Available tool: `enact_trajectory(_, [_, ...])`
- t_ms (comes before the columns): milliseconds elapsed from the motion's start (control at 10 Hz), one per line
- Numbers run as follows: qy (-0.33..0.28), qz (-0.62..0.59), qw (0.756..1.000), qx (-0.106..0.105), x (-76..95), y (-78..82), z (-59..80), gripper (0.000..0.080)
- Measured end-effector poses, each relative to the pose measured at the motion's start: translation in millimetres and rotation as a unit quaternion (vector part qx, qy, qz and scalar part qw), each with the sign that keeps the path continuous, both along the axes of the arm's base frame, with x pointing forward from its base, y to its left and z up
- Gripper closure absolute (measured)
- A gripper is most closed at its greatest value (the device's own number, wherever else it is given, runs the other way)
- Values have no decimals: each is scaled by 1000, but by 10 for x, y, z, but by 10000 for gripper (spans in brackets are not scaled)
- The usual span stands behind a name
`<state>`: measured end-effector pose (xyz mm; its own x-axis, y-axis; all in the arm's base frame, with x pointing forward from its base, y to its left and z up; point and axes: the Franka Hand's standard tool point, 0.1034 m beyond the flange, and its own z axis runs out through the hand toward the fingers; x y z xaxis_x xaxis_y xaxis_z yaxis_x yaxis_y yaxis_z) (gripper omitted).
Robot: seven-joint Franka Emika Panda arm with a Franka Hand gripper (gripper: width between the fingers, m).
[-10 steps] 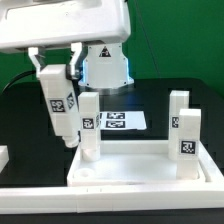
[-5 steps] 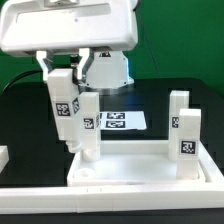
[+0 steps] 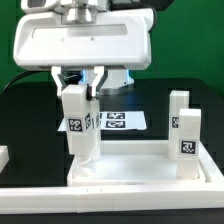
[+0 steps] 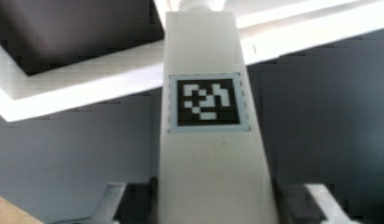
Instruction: Assemble desk
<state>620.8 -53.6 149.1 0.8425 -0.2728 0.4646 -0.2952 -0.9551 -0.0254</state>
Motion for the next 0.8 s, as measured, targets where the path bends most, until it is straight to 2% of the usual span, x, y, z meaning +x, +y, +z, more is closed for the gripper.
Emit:
enact_trajectory(300, [8, 0, 1000, -4, -22, -9, -108, 511])
enact_trajectory(800, [9, 4, 1000, -8, 48, 10, -173, 511])
